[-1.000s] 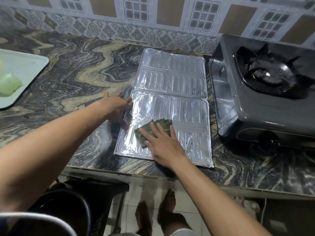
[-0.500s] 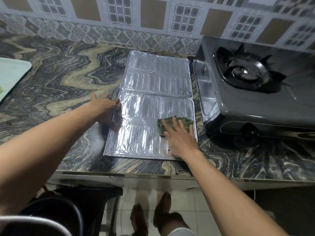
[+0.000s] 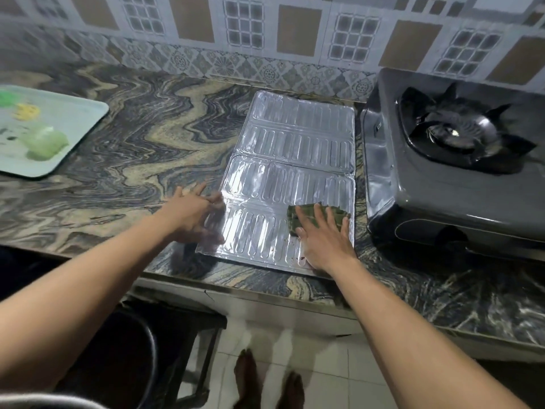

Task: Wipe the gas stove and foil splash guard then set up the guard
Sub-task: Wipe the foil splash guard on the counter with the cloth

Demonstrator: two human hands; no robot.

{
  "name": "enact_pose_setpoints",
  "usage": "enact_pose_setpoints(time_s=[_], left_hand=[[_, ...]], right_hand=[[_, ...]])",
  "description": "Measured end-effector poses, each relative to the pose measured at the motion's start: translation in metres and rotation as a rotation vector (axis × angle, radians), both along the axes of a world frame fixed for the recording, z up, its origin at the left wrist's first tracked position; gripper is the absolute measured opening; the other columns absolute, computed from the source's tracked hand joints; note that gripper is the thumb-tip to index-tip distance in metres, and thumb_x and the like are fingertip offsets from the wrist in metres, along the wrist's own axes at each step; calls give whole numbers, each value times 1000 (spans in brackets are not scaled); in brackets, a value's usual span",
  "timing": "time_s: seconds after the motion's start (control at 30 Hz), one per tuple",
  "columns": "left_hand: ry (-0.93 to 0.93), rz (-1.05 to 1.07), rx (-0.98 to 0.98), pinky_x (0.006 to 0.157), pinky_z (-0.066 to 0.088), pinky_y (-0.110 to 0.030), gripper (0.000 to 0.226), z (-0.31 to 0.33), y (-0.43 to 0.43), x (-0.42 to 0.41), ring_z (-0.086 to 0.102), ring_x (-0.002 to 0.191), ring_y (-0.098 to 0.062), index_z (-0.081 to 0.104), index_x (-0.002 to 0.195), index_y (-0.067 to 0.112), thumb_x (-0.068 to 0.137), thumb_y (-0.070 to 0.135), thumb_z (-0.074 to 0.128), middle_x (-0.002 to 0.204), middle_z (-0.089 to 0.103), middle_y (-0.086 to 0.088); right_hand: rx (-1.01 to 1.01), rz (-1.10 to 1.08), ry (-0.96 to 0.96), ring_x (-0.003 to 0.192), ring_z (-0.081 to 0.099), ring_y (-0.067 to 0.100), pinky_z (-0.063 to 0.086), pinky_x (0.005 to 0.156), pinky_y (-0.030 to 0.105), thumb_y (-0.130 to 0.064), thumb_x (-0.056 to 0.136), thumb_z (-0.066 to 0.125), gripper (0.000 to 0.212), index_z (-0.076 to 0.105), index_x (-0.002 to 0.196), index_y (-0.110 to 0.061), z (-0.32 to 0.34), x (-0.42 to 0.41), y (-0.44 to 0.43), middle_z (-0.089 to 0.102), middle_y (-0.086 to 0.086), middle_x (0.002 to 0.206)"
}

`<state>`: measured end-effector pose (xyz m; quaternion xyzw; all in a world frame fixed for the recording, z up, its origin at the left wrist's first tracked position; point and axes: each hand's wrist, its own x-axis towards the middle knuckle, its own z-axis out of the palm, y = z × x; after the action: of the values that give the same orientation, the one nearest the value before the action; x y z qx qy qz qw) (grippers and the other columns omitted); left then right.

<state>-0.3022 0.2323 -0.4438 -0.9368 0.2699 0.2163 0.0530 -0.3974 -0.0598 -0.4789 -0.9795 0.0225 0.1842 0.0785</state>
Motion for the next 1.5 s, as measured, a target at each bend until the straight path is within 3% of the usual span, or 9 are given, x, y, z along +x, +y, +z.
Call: enact_pose_setpoints(time_s=[0.23,0.5,0.67,1.07,1.2,1.3,1.5], left_hand=[[1,53,7,117,3,-66,96,-3,0,-17,-4,152,-27,16,157,31,81,74,55,164,1,11],[-57,8,53,116,7,-69,86,2,-4,-18,2,153,-29,26,154,33,83,70,56,165,8,10],[-52,36,97,114,1,-71,85,7,-6,-24,-3,152,-31,19,157,32,87,61,57,166,1,8],[-37,13,29,110,1,-76,73,3,0,-25,-3,152,-35,44,145,30,84,68,57,166,7,8],[-35,-1,5,110,-1,-75,74,2,3,-25,-4,152,-35,47,143,29,83,70,56,166,9,7],[-38,-4,-11,110,-2,-74,76,3,3,-24,-4,152,-35,47,142,28,81,72,56,166,7,7],[-40,0,-14,110,-1,-75,79,1,4,-24,-5,151,-35,44,146,28,82,72,55,166,7,7]], right_hand=[[39,-3,5,147,-23,28,-11,117,61,-46,106,18,56,-15,152,-44,-2,1,-1,-23,2,161],[111,-118,-7,148,-22,28,-15,117,59,-43,107,20,55,-8,154,-43,1,-7,1,-18,2,163],[60,-212,-81,149,-16,34,-9,117,62,-36,106,27,60,-8,155,-38,-2,-29,16,-14,12,164],[4,-310,-164,150,-6,42,-6,113,70,-31,105,34,67,-10,156,-30,-3,-60,63,-5,20,164],[33,-347,-198,149,-2,46,-3,111,73,-30,106,28,51,8,152,-20,-3,-59,68,3,26,162],[10,-327,-209,149,-3,47,-2,111,73,-27,106,30,48,12,150,-29,-6,-58,71,3,27,162],[27,-279,-184,149,-4,45,-4,111,72,-24,104,38,62,5,155,-37,-2,-39,91,0,24,163]])
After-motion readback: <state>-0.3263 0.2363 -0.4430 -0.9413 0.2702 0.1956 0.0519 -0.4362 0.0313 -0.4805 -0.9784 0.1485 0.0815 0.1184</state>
